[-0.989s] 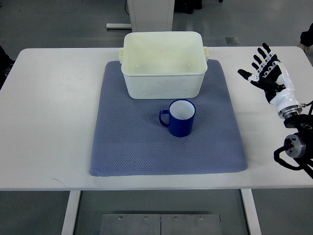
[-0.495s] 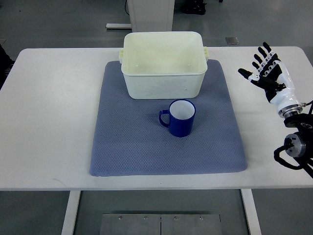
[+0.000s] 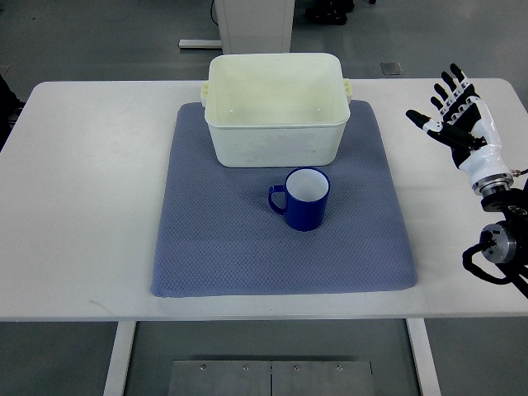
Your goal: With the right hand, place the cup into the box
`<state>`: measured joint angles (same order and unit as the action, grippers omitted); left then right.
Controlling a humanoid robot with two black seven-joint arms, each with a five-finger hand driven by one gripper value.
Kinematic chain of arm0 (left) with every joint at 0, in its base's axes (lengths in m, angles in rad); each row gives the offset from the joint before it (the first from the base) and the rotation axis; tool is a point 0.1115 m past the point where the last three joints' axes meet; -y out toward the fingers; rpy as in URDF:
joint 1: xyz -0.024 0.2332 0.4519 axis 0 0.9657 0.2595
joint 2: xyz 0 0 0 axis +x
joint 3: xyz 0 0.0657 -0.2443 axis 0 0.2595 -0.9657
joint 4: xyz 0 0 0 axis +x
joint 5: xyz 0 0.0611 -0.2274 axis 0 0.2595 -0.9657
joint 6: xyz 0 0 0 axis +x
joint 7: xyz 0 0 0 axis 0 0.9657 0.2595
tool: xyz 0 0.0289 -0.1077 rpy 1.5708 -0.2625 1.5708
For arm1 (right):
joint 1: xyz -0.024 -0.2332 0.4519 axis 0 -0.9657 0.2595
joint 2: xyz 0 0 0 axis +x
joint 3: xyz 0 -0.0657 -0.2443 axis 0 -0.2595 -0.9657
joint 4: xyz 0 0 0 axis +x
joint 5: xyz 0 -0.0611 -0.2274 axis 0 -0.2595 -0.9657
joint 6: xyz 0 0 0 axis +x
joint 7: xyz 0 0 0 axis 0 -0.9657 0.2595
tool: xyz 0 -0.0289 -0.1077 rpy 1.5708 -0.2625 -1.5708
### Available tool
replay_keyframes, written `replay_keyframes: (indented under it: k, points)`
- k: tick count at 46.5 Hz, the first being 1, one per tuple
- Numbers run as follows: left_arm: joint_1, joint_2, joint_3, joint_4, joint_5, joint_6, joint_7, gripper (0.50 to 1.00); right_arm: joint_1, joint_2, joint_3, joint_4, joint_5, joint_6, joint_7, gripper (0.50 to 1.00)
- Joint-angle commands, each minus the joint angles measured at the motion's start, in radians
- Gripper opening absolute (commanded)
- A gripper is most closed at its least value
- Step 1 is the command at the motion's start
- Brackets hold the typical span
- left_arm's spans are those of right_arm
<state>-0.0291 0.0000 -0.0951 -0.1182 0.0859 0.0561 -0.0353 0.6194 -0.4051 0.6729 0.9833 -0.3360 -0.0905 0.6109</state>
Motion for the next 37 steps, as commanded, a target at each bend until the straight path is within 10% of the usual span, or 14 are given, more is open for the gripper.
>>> replay_keyframes:
  k: [1, 37]
  points:
    - [0.000, 0.000, 0.000, 0.000, 0.000, -0.001, 0.000, 1.000, 0.003, 0.000, -0.003, 0.000, 0.000, 0.000, 0.000, 1.000]
    - [0.000, 0.000, 0.000, 0.000, 0.000, 0.001, 0.000, 1.000, 0.002, -0.001, -0.004, -0.021, 0.003, 0.002, 0.000, 1.000]
